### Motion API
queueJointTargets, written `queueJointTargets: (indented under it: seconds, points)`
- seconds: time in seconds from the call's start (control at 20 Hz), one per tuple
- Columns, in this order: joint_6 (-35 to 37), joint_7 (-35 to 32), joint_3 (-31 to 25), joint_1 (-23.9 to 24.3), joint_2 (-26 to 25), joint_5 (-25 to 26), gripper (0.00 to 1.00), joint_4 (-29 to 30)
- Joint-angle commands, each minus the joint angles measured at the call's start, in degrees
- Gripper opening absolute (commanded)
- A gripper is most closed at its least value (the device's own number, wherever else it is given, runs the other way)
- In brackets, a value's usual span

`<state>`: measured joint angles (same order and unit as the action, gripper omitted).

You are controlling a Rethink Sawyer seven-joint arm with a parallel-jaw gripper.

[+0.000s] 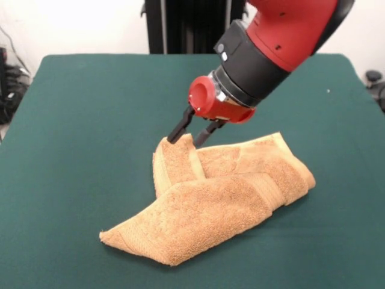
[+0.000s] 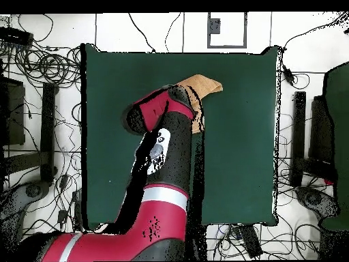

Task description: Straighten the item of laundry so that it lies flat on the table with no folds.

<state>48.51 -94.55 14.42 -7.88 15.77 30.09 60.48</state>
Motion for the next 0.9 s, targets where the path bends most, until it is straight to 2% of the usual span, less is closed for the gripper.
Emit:
queueJointTargets:
  seconds: [0.05,0.9]
  points:
    - [3.0,-7.1,-6.1,0.5,-5.0,-4.1,1.0,2.3]
    - [2.8,-2.8,-9.9,3.4,-5.6,-7.6,1.0,2.2]
